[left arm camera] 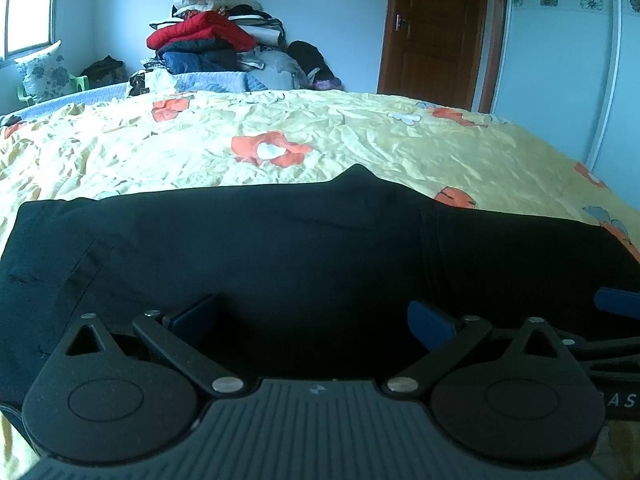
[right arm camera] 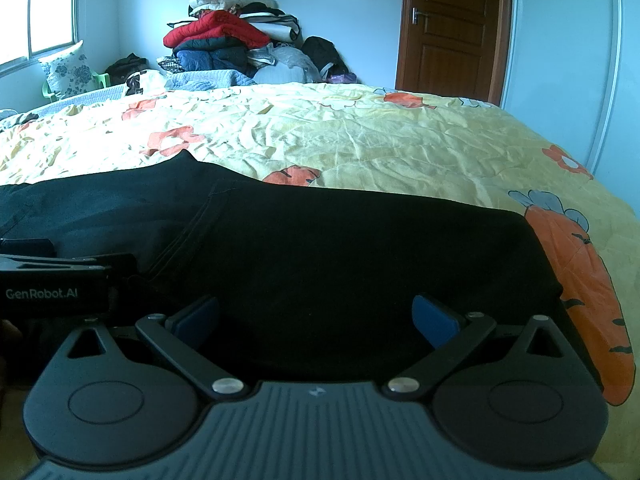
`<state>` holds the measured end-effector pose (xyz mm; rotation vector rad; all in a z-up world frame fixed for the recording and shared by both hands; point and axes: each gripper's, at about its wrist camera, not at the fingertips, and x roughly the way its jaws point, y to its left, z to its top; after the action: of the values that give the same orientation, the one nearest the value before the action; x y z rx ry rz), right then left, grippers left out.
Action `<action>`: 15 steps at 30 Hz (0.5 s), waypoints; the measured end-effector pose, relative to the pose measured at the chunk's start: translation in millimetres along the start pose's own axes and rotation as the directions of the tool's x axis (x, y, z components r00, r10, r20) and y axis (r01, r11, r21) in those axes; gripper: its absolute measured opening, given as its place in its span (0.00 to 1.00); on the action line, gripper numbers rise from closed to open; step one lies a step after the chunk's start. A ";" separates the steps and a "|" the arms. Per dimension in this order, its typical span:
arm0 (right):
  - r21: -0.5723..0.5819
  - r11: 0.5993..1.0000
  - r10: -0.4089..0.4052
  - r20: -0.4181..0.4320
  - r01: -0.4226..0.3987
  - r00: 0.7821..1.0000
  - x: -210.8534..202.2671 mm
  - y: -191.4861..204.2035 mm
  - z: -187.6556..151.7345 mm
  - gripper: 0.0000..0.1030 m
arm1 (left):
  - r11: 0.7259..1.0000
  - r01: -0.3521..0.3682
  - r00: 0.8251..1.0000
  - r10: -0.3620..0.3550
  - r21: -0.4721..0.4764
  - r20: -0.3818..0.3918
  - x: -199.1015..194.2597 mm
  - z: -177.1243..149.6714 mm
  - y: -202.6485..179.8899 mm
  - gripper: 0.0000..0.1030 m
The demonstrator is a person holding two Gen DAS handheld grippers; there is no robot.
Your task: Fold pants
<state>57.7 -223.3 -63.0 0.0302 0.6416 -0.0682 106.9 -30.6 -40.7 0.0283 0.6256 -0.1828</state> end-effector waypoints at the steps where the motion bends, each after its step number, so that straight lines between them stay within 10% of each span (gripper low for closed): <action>1: 0.000 1.000 0.000 0.000 0.000 1.000 0.0 0.0 0.0 1.00 | 1.000 -0.007 1.000 0.007 0.002 0.004 -0.8 0.3 -0.9 1.00; 15: 0.000 1.000 -0.001 0.000 0.001 1.000 -0.2 0.1 0.1 1.00 | 1.000 0.011 0.990 -0.007 -0.027 0.139 -42.2 11.1 4.9 1.00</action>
<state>57.6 -223.1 -62.8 0.0298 0.6417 -0.0694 80.6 -19.9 -7.1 -0.0141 0.4895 -0.1827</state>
